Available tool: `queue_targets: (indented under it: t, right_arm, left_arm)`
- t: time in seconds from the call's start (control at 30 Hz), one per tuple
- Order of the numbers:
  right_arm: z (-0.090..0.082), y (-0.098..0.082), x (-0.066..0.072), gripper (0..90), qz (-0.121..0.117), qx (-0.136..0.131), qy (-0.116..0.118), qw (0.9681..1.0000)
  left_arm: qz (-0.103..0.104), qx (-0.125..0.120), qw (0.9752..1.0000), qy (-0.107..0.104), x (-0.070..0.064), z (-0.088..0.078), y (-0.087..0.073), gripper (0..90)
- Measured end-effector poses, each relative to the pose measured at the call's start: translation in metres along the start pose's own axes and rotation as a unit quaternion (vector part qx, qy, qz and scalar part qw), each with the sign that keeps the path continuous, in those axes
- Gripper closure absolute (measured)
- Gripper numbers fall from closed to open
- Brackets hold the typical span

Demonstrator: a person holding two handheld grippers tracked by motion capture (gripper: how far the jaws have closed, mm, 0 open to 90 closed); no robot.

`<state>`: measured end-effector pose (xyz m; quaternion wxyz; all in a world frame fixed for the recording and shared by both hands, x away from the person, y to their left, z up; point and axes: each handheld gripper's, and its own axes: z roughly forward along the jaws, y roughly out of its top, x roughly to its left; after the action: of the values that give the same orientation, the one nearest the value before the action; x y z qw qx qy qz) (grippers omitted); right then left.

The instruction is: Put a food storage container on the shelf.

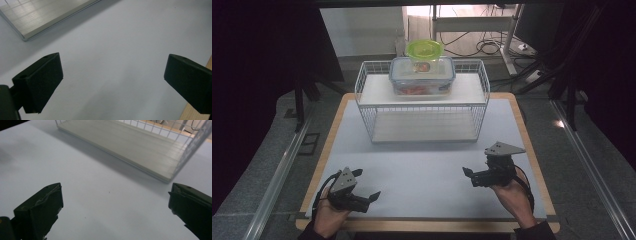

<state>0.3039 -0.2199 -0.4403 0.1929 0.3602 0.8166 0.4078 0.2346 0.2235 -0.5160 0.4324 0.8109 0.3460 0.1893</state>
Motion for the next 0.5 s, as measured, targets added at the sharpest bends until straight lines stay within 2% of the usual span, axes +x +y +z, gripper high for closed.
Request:
queue_targets:
  t: [0.5]
  right_arm:
    - [-0.009, -0.047, -0.016, 0.0, 0.017, 0.01, -0.033, 0.9993]
  left_arm:
    - [0.004, 0.011, 0.9999, -0.004, -0.001, 0.003, -0.001, 1.5]
